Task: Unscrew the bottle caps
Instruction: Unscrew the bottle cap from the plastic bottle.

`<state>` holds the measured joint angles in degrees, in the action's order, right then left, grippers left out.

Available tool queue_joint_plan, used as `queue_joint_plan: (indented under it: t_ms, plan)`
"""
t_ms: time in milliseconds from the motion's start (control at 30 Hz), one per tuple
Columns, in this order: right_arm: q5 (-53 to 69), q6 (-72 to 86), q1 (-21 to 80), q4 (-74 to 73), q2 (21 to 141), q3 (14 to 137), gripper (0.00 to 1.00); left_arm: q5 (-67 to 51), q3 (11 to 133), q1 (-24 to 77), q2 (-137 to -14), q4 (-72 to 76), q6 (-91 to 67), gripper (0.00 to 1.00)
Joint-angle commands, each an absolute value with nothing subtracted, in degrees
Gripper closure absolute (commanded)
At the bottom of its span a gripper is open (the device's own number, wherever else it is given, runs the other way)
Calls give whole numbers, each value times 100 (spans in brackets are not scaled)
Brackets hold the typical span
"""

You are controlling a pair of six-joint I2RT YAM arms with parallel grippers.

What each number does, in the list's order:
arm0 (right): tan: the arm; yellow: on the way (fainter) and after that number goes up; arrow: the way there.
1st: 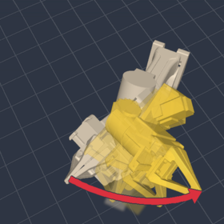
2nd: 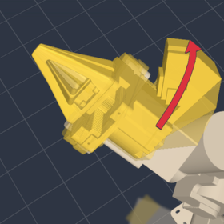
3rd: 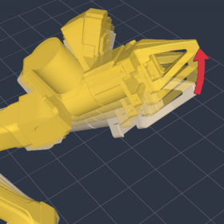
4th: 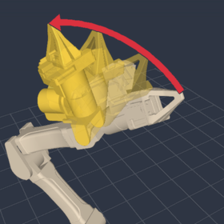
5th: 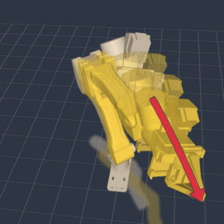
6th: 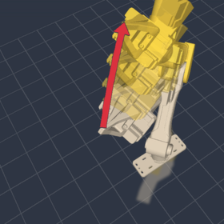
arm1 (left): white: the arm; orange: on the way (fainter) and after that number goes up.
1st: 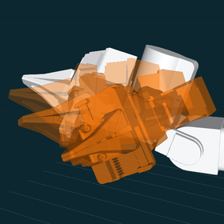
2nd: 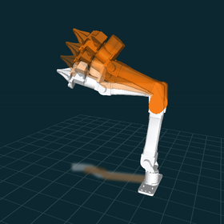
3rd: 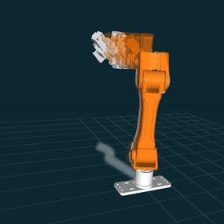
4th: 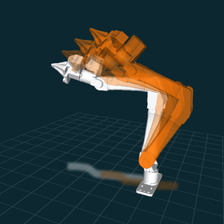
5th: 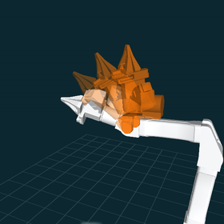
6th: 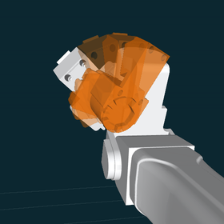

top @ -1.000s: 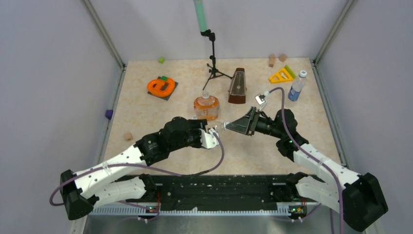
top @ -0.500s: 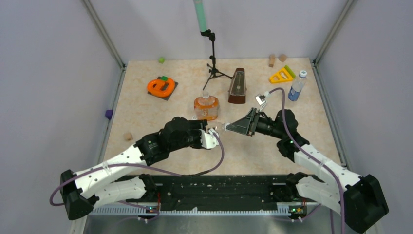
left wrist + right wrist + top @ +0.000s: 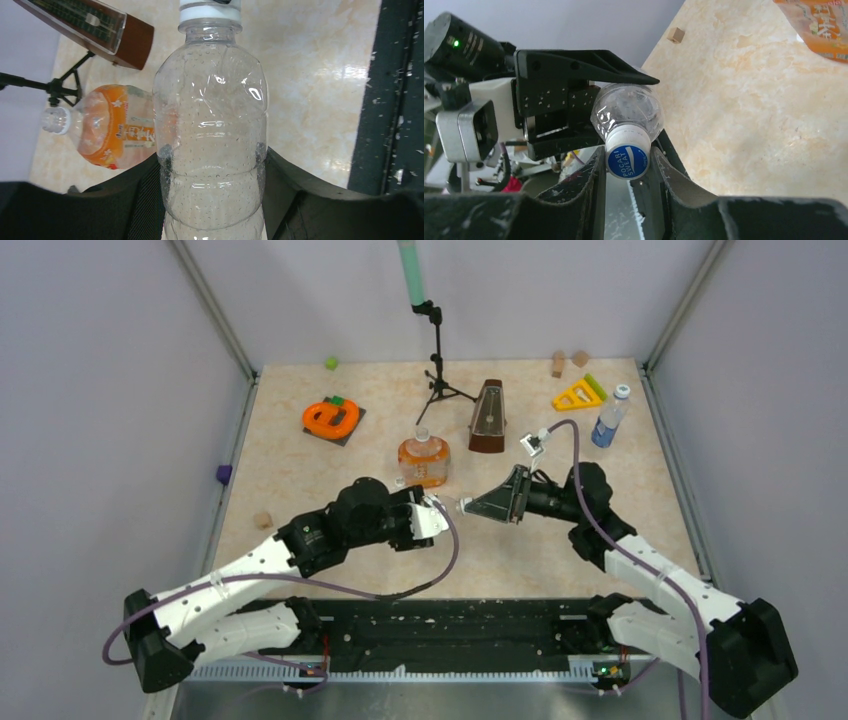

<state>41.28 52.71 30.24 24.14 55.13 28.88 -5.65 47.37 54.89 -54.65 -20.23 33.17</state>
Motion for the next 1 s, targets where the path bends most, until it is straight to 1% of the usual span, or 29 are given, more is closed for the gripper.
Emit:
queue_joint_plan:
  t_ms: [0, 133, 200, 267, 433, 567, 633, 700, 733, 767, 800, 833, 867, 967]
  plan:
    - [5016, 3849, 3068, 1969, 5469, 3323, 100, -1844, 5201, 5244, -5467, -1468, 2450, 100]
    - [5793, 2974, 3075, 1728, 5270, 3518, 100, -2855, 5323, 4769, -5429, -1433, 1862, 100]
    - [5883, 2409, 3067, 1434, 5097, 3629, 100, -3400, 5343, 4521, -5377, -1402, 1690, 100]
    - [5955, 2193, 3076, 1343, 5035, 3662, 100, -4012, 5335, 4298, -5362, -1357, 1525, 100]
    - [6305, 2191, 3134, 2105, 4955, 3404, 100, -5503, 5180, 3757, -5487, -824, 897, 100]
    - [6531, 1970, 3146, 2340, 4848, 3309, 100, -6011, 5246, 3670, -5594, -836, 821, 100]
    - [6542, 1862, 3153, 2324, 4839, 3347, 100, -6046, 5298, 3666, -5621, -937, 876, 100]
    - [6525, 1835, 3151, 2276, 4862, 3408, 100, -5801, 5341, 3670, -5625, -1099, 995, 100]
    - [6477, 1848, 3154, 2236, 4883, 3435, 96, -5565, 5348, 3670, -5613, -1196, 1092, 100]
    - [6397, 1883, 3148, 2212, 4894, 3440, 85, -5323, 5349, 3673, -5589, -1348, 1215, 100]
    - [6279, 1925, 3147, 2171, 4904, 3431, 71, -5067, 5332, 3674, -5563, -1443, 1329, 100]
    - [6137, 1957, 3151, 2101, 4904, 3417, 61, -4819, 5309, 3674, -5522, -1514, 1438, 100]
    - [5988, 1972, 3149, 2024, 4908, 3409, 57, -4661, 5294, 3678, -5486, -1591, 1532, 100]
    - [5763, 1868, 3147, 1736, 4889, 3384, 49, -4426, 5229, 3674, -5411, -1696, 1668, 100]
